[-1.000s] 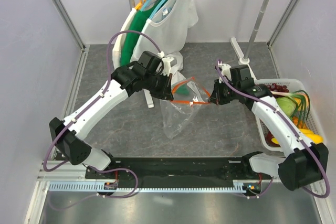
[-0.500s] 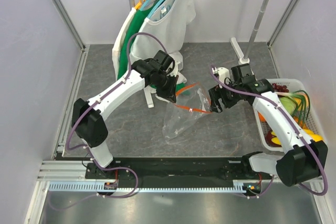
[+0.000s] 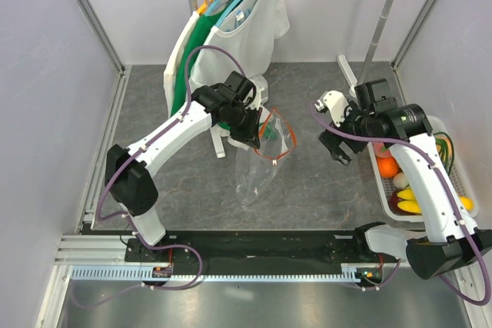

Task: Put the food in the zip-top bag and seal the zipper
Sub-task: Open the zipper of the food storage bag at the center of the board, then pick up the fake vegetable from the bin.

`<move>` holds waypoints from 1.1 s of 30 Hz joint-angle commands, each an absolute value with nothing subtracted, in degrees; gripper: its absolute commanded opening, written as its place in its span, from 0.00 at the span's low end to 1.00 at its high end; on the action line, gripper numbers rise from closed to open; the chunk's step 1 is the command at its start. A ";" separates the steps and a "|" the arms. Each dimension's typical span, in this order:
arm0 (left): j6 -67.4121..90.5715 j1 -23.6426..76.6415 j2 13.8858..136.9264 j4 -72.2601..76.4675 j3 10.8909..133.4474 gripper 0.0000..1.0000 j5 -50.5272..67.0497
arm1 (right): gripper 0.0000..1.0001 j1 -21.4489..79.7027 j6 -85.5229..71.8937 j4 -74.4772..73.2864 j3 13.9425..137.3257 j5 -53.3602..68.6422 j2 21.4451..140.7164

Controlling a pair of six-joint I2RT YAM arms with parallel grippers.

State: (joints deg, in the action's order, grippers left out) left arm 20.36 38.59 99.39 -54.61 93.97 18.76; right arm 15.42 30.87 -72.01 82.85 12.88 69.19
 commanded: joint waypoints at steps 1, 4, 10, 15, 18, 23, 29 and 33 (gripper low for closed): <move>22.06 38.41 98.09 -53.88 94.75 0.02 21.18 | 0.98 13.81 42.97 -82.71 83.50 1.60 69.35; 22.06 38.41 98.00 -53.70 94.66 0.02 21.36 | 0.98 7.41 45.00 -82.18 84.45 0.35 71.00; 21.53 38.41 97.65 -53.61 94.13 0.02 22.15 | 0.98 -6.65 52.36 -82.70 91.57 4.75 78.20; 21.36 38.50 97.47 -53.53 93.78 0.02 22.59 | 0.98 -17.12 60.37 -83.41 98.50 4.83 84.89; 21.18 38.50 97.73 -53.61 94.22 0.02 22.32 | 0.98 -22.14 64.59 -83.32 101.24 4.92 88.58; 20.83 38.50 97.91 -53.70 94.57 0.02 22.50 | 0.94 -27.59 68.02 -83.23 106.78 2.91 95.97; 20.57 38.50 98.09 -53.70 94.75 0.02 22.50 | 0.91 -33.31 70.84 -80.96 107.84 0.97 100.89; 20.22 38.50 98.09 -53.70 95.01 0.02 22.50 | 0.88 -35.77 71.54 -79.28 105.39 0.35 102.30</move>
